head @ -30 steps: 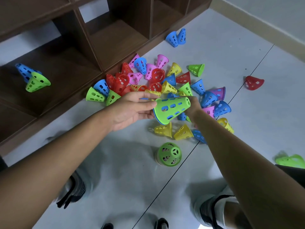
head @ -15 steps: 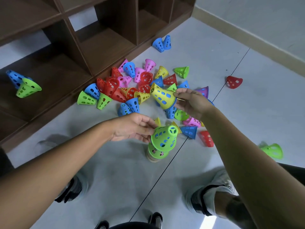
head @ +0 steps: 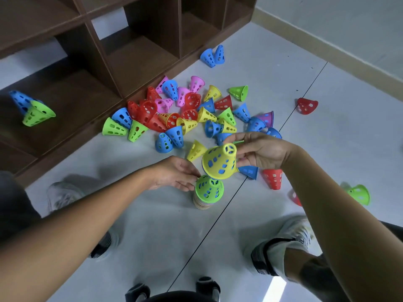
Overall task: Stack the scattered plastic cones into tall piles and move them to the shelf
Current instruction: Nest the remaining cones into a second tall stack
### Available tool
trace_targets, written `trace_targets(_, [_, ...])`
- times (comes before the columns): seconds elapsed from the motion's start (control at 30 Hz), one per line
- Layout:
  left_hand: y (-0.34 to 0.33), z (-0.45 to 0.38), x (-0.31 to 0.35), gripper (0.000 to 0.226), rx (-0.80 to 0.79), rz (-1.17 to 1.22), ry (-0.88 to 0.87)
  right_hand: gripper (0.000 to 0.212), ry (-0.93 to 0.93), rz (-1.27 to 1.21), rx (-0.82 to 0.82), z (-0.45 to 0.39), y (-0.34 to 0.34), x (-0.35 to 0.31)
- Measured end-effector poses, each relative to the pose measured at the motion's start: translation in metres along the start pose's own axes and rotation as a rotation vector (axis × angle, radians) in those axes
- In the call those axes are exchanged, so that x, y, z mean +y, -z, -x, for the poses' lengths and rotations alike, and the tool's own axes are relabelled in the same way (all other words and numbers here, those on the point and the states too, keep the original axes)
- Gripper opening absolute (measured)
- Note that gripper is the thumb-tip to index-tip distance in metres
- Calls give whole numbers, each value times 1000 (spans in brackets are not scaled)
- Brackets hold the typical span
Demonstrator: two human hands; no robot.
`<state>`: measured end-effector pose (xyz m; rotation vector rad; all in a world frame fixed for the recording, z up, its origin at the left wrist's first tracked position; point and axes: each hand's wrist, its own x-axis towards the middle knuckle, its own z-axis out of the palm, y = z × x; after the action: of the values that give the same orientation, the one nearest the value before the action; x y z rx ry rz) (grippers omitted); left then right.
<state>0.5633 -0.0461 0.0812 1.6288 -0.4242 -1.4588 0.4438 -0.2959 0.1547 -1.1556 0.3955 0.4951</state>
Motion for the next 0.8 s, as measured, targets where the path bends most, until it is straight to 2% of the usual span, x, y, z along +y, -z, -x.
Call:
trace_targets(0.07, [2,-4,-3,16,27,21,5,30,-37,14,14,0,-5,8])
trace_targets(0.17, [9,-12,-6,17,79,59,23,31,-67,17,41,-3,-7,26])
trace_targets(0.23, [14,-19,-7,15,166,97,3,31,-85,54,38,-6,-7,39])
trace_targets(0.33, [24,-35,-11,20,438,19,-57,30,-88,59,61,-9,-8,53])
trace_targets(0.43, [44,-51,-17,29,756,-238,-120,29,-68,114,124,-10,-10,56])
trace_targets(0.5, [58,-58,-19,37,862,-384,-154,33,-56,198,159,-10,-11,58])
trace_targets(0.67, [83,-69,-17,52,940,-493,-155,36,-45,184,211,-16,-13,64])
trace_targets(0.8, [100,-80,-21,67,899,-560,-91,31,-52,136,335,-25,-6,70])
